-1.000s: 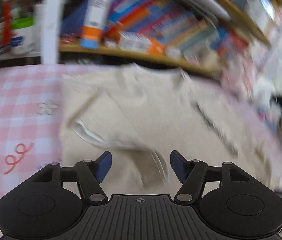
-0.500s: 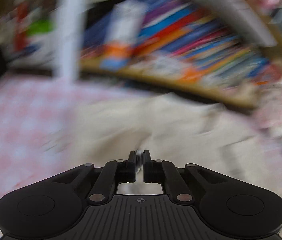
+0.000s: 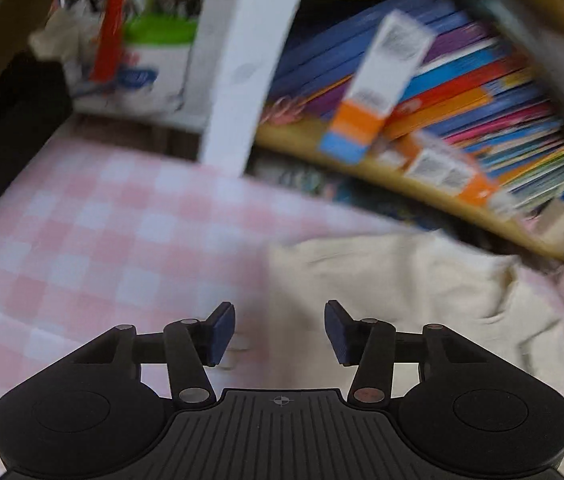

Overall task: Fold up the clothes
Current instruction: 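Fold the held sleeve over the chest with the left tool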

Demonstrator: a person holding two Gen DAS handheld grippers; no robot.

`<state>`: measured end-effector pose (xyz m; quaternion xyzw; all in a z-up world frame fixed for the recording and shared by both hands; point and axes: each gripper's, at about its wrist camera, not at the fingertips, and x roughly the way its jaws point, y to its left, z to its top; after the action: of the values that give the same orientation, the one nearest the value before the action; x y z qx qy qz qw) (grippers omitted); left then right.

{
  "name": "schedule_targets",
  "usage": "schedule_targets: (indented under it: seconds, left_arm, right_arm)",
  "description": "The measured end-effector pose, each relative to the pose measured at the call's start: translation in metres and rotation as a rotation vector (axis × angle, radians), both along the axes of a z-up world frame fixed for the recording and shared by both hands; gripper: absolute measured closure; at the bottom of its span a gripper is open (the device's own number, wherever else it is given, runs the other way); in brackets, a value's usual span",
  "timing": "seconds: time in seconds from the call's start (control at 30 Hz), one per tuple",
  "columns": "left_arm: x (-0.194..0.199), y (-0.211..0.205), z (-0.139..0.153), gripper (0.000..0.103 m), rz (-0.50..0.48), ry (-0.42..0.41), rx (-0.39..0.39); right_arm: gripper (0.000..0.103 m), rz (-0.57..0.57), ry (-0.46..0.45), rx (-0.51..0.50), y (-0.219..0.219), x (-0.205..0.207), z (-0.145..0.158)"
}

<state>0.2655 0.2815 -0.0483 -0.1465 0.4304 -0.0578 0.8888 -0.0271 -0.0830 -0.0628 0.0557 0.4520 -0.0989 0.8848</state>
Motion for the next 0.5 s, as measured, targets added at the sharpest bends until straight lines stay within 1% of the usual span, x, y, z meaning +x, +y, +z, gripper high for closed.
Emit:
schedule_targets:
  seconds: [0.03, 0.1, 0.13, 0.17, 0.2, 0.33, 0.5]
  left_arm:
    - [0.002, -0.001, -0.002, 0.056, -0.004, -0.001, -0.002]
    - [0.005, -0.002, -0.005, 0.065, -0.016, 0.002, -0.015]
    - [0.008, -0.002, -0.006, 0.090, -0.029, 0.008, -0.030]
    - [0.012, -0.002, -0.008, 0.101, -0.035, 0.019, -0.049]
    - [0.015, -0.002, -0.009, 0.101, -0.035, 0.023, -0.057]
    - [0.028, -0.001, -0.009, 0.101, -0.012, 0.001, -0.002]
    - [0.047, 0.003, -0.006, 0.101, 0.026, -0.002, 0.001]
  right_arm:
    - [0.000, 0.000, 0.001, -0.001, 0.000, 0.000, 0.000]
    - [0.000, -0.003, 0.002, -0.001, 0.001, 0.000, 0.000]
    - [0.000, -0.005, 0.002, -0.002, 0.001, 0.001, 0.000]
    - [0.000, -0.008, 0.002, -0.002, 0.001, 0.001, -0.001]
    - [0.000, -0.010, 0.001, -0.003, 0.001, 0.001, -0.001]
    - [0.000, -0.021, -0.001, -0.005, 0.002, 0.003, -0.002]
    - [0.000, -0.005, -0.024, -0.013, 0.006, 0.012, -0.004]
